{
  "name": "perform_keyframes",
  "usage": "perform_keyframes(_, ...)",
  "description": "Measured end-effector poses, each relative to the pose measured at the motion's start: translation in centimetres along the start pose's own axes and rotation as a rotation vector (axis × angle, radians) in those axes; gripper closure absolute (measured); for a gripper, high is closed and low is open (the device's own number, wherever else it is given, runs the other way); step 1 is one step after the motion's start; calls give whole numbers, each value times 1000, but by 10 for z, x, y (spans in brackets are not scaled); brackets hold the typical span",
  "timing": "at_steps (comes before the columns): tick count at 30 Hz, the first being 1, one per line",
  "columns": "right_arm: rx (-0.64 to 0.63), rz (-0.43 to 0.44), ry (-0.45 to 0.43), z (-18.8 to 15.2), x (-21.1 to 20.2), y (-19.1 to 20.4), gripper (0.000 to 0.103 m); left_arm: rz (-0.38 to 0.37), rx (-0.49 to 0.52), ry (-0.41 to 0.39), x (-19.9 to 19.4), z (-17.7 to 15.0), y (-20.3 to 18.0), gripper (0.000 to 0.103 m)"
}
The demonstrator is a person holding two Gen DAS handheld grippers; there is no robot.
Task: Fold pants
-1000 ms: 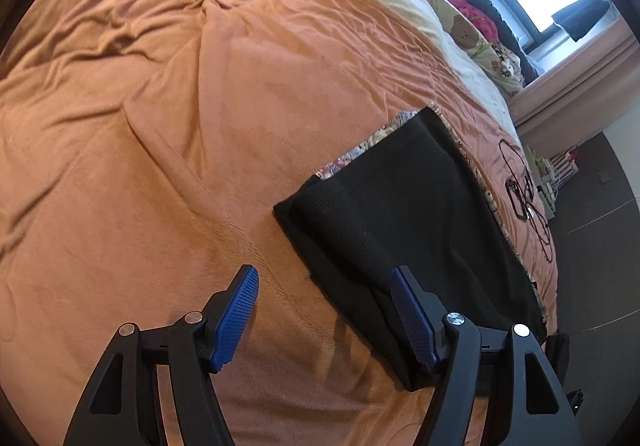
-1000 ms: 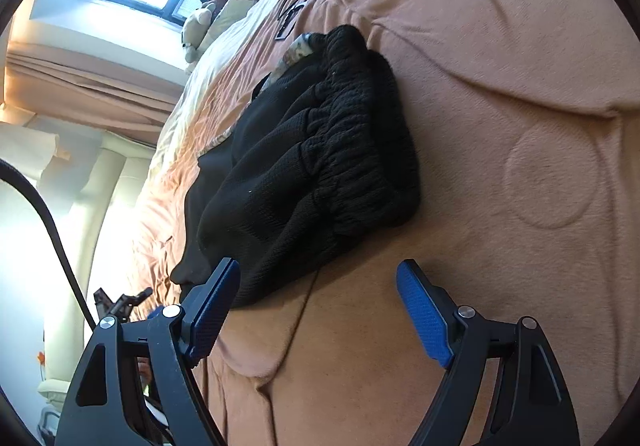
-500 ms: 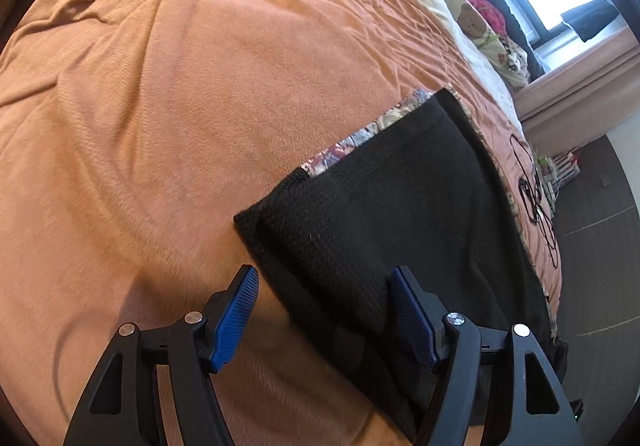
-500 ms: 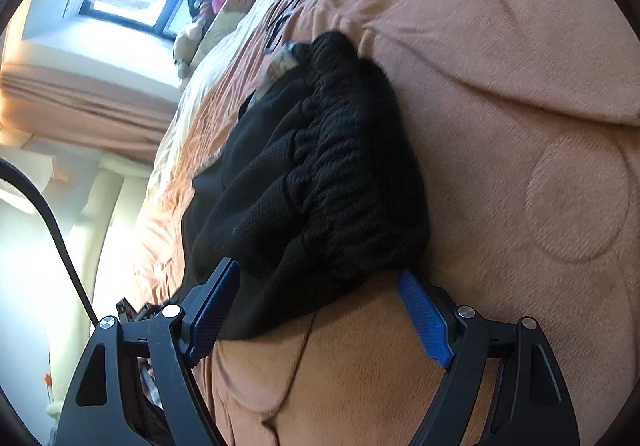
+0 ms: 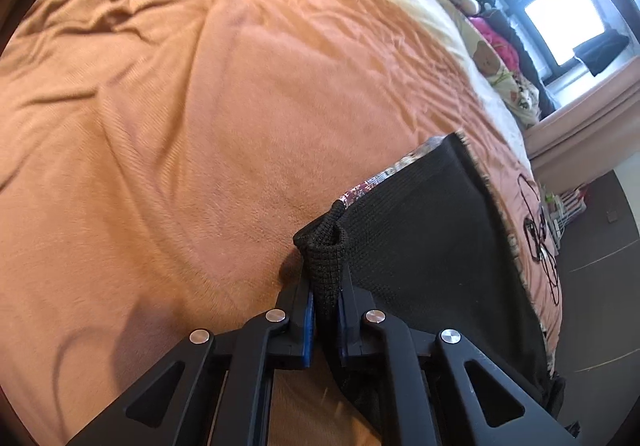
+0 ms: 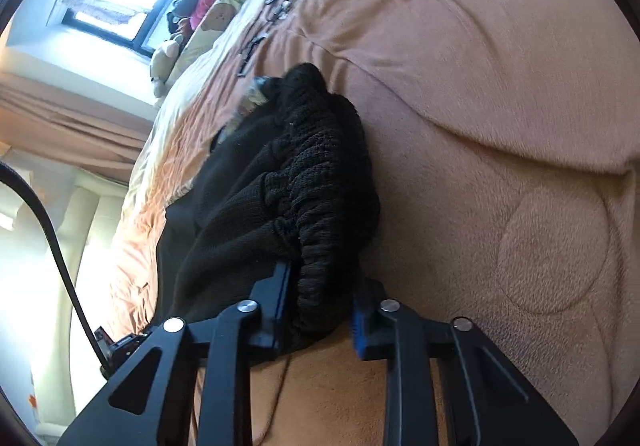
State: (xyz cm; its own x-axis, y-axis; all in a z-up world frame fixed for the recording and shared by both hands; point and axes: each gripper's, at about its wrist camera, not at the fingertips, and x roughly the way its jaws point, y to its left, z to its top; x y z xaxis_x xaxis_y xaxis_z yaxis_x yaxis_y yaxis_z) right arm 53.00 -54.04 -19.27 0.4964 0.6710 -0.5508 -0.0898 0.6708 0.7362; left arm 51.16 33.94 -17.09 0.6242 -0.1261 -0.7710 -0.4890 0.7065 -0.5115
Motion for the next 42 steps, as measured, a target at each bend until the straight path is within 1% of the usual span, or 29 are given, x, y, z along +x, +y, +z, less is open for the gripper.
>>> perform_keyframes(7,-67,22,-24,-4,-19,17,85,-14,21,-32,-43,-13,-5,94)
perform_keyframes(9,-82,29,-22,-2,-22,12,85,-16,15,-34,-51,-16,-5,94)
perform_keyframes(13,-95,39,-4,-4,-25,9,85,-13,3,-51,-71,-33,0,94)
perform_keyframes(18,-122,77,33,4,-31,4,85,5,-47,-70,-99,-62,19,94)
perform_keyframes(22,-169,106,69,4,-33,2,85,-4,-98,-90,-119,-85,42,94)
perform_keyframes(25,-204,112,95,5,-29,2,85,-5,-123,-98,-130,-104,57,94)
perform_keyframes(30,-224,128,115,12,-27,2,86,-15,-156,-106,-143,-126,71,94)
perform_keyframes(37,-256,150,106,28,-27,13,86,-43,-151,-123,-166,-137,72,94)
perform_keyframes(39,-263,153,100,28,-29,15,86,-61,-160,-126,-172,-138,71,94)
perform_keyframes(42,-261,158,86,32,-29,16,86,-68,-163,-128,-176,-143,70,94)
